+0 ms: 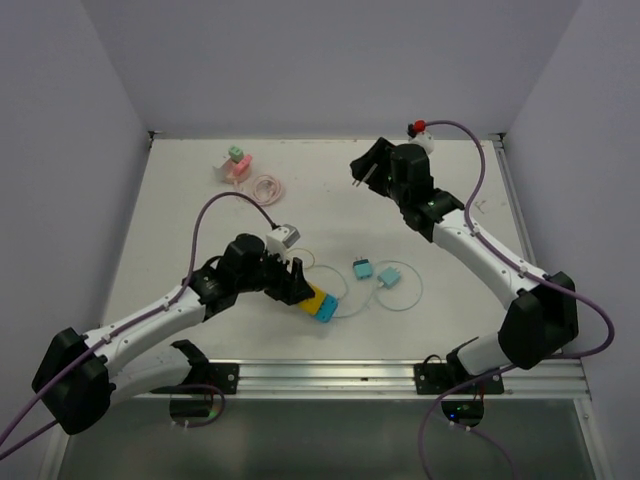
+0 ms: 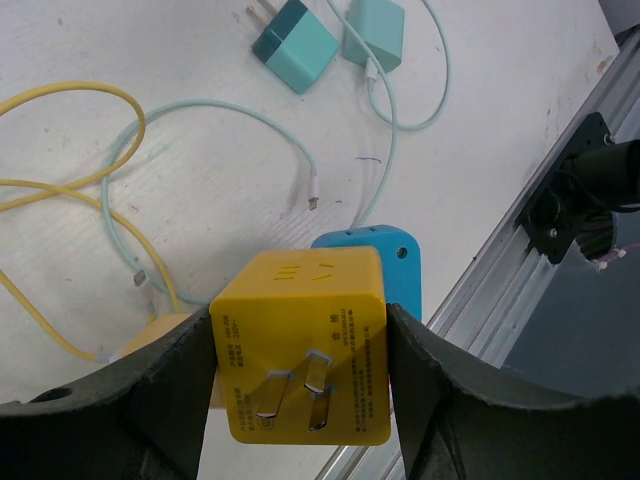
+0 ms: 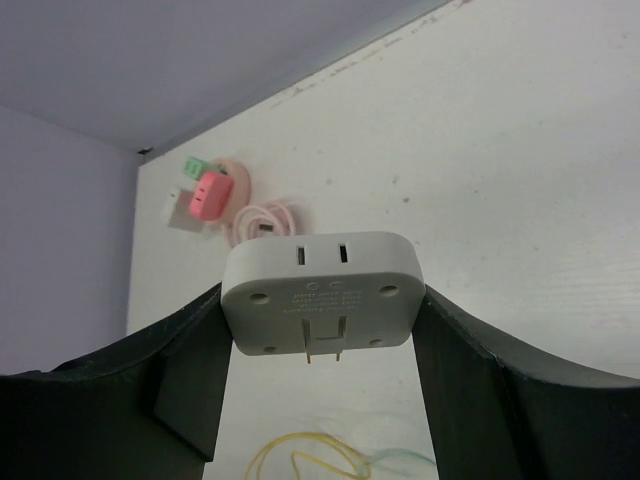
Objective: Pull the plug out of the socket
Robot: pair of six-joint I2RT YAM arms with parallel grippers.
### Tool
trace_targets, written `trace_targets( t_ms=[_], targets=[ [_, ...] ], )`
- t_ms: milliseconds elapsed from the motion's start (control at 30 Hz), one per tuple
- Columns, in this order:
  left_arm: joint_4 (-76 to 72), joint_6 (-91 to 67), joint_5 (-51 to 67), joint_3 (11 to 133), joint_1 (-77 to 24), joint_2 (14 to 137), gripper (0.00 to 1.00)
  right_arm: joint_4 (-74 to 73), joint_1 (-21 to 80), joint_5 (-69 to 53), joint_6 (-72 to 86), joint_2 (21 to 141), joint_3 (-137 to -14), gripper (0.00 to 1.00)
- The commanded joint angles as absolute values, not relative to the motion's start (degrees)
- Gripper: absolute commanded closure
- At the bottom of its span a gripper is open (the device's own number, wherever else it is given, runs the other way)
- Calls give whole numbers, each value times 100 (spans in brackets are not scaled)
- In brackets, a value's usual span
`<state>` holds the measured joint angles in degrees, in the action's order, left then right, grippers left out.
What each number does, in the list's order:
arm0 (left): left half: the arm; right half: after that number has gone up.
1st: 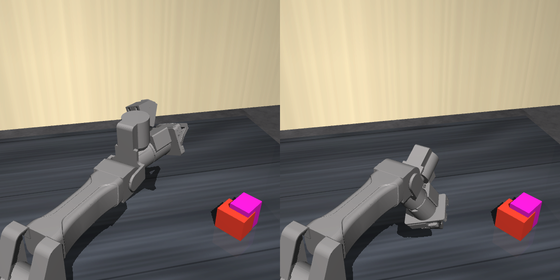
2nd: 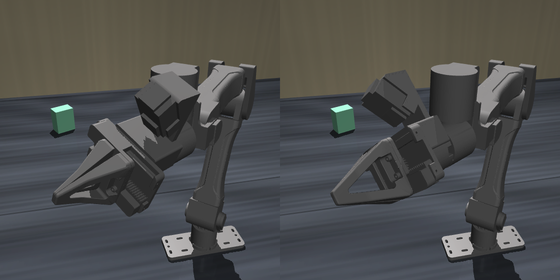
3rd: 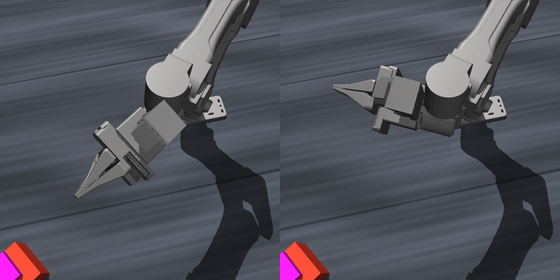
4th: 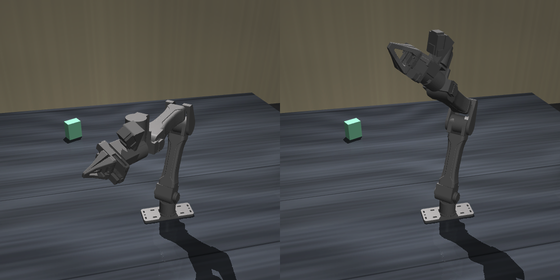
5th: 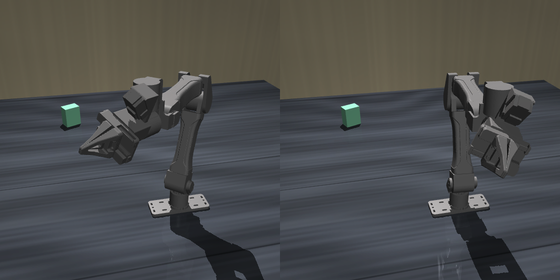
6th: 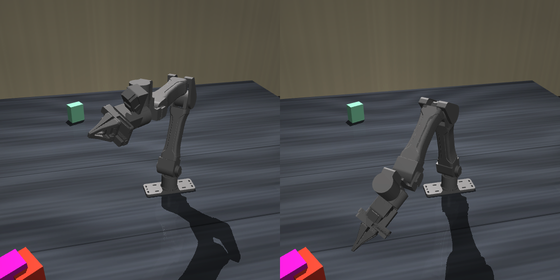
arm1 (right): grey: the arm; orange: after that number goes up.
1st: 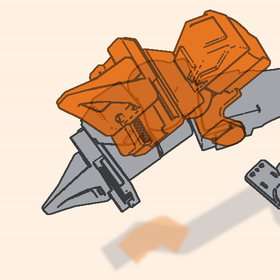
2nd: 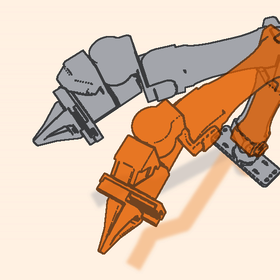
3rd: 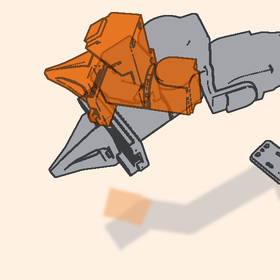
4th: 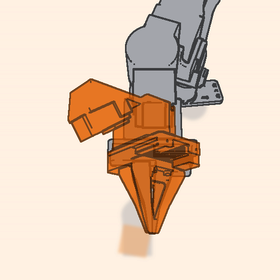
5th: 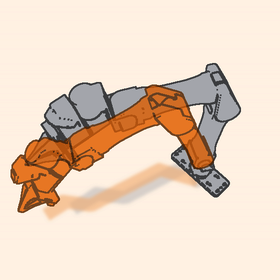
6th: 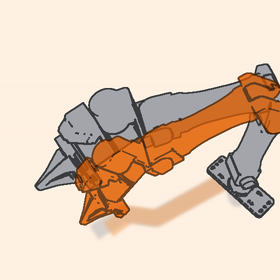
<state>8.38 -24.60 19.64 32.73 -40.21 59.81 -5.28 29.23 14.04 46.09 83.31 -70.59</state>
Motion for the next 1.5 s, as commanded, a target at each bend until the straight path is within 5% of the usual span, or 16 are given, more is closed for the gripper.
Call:
trace_targets(
  t_ms=[0, 667, 1233, 1467],
  targets=[
    [589, -2672, 1820, 3735, -4034, 5845, 100, -1175, 2742, 1565, 4211, 8420, -6988, 96],
    [255, -2971, 1143, 4412, -3199, 6170, 100, -2979, 2558, 1151, 2883, 9905, -6556, 81],
    [229, -3155, 975, 4395, -2997, 6231, 100, -3208, 2558, 1116, 2690, 9853, -6934, 14],
    [194, -3190, 888, 4517, -2962, 6232, 100, -3052, 2558, 695, 2672, 9396, -6953, 6]
  ],
)
